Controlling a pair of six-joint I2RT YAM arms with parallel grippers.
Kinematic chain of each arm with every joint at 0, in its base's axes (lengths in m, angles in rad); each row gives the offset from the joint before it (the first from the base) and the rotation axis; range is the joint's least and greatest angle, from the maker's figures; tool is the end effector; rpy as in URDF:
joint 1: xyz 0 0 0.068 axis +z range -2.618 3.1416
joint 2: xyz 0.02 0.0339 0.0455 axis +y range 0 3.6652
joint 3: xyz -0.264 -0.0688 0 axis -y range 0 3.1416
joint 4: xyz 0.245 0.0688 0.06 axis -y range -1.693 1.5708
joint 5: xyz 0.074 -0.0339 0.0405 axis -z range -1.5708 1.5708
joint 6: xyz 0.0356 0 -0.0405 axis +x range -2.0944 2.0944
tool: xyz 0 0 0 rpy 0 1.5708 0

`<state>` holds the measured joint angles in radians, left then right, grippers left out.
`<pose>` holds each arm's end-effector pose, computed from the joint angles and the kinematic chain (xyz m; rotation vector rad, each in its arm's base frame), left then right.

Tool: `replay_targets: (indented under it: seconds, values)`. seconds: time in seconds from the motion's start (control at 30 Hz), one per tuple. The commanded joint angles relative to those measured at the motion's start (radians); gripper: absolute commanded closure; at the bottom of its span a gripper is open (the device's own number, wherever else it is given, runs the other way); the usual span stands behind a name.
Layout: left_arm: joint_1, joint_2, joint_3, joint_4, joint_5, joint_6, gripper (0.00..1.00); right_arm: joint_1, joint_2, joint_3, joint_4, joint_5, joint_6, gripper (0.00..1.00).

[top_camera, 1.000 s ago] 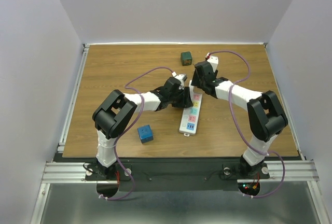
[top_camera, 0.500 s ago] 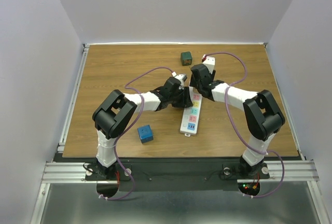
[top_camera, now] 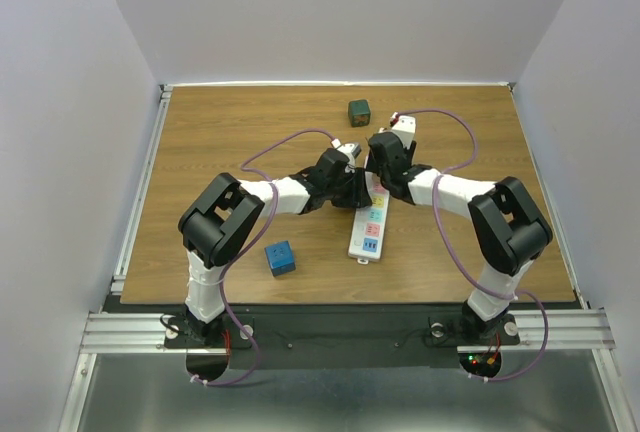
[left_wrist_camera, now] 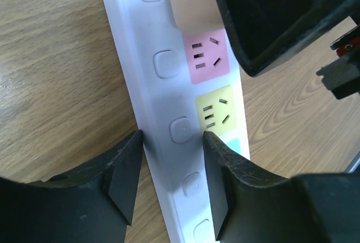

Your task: Insert the plug

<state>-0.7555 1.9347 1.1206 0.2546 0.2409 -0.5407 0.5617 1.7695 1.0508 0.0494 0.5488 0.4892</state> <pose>0.2983 -0.2927 0.1656 0.3968 2.2533 -0.9833 0.3297 0.1855 0.1914 0.2107 2.1182 -0.0016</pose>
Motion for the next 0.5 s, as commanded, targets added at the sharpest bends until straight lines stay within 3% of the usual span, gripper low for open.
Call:
replay_targets:
  seconds: [0.0,0.47]
  values:
    - [-0.015,0.04,0.013,-0.037,0.003,0.025,0.45,0.052,0.077,-0.078,-0.201,-0.112,0.028,1.0]
    - [-0.015,0.03,0.002,-0.035,0.001,0.024,0.45,0.095,0.215,-0.043,-0.201,-0.144,0.031,1.0]
